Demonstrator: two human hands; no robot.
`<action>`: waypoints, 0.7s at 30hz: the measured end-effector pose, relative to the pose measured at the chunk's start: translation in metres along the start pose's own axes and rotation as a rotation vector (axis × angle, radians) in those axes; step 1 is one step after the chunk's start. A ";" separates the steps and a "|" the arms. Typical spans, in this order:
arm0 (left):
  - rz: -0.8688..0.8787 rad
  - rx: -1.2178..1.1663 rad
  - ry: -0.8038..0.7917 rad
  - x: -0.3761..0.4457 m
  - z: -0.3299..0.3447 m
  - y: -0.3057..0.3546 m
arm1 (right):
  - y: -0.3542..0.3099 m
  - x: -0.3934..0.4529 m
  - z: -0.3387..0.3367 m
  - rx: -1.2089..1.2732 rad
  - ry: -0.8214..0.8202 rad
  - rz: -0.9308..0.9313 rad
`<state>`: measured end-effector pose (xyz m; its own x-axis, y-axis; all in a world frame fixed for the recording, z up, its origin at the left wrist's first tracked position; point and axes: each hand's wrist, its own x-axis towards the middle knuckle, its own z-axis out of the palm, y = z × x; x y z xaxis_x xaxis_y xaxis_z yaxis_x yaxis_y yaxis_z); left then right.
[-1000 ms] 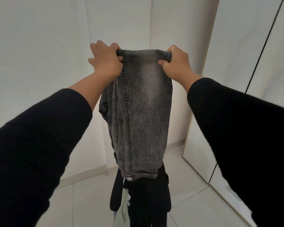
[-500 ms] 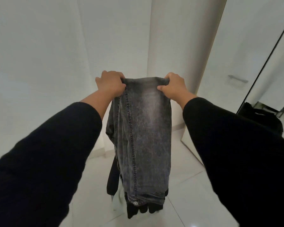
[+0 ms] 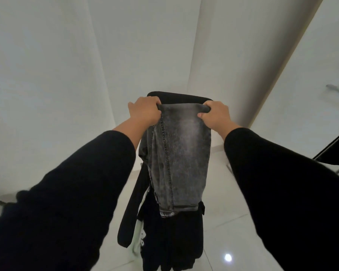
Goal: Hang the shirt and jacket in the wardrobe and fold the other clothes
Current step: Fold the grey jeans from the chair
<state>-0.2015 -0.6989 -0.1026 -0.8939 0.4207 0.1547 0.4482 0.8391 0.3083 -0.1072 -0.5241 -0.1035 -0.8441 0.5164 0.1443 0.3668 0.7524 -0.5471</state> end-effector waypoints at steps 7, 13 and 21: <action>0.050 -0.049 -0.036 0.000 -0.018 -0.017 | -0.014 -0.009 -0.001 0.034 -0.001 -0.058; 0.159 0.016 -0.149 -0.036 -0.049 -0.030 | -0.025 -0.056 -0.007 0.153 -0.058 -0.021; 0.176 0.016 -0.223 -0.045 -0.065 -0.029 | -0.026 -0.064 -0.005 0.182 -0.088 0.046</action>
<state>-0.1741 -0.7649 -0.0580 -0.7810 0.6245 -0.0064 0.5982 0.7509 0.2798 -0.0605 -0.5748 -0.0945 -0.8622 0.5044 0.0474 0.3355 0.6386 -0.6926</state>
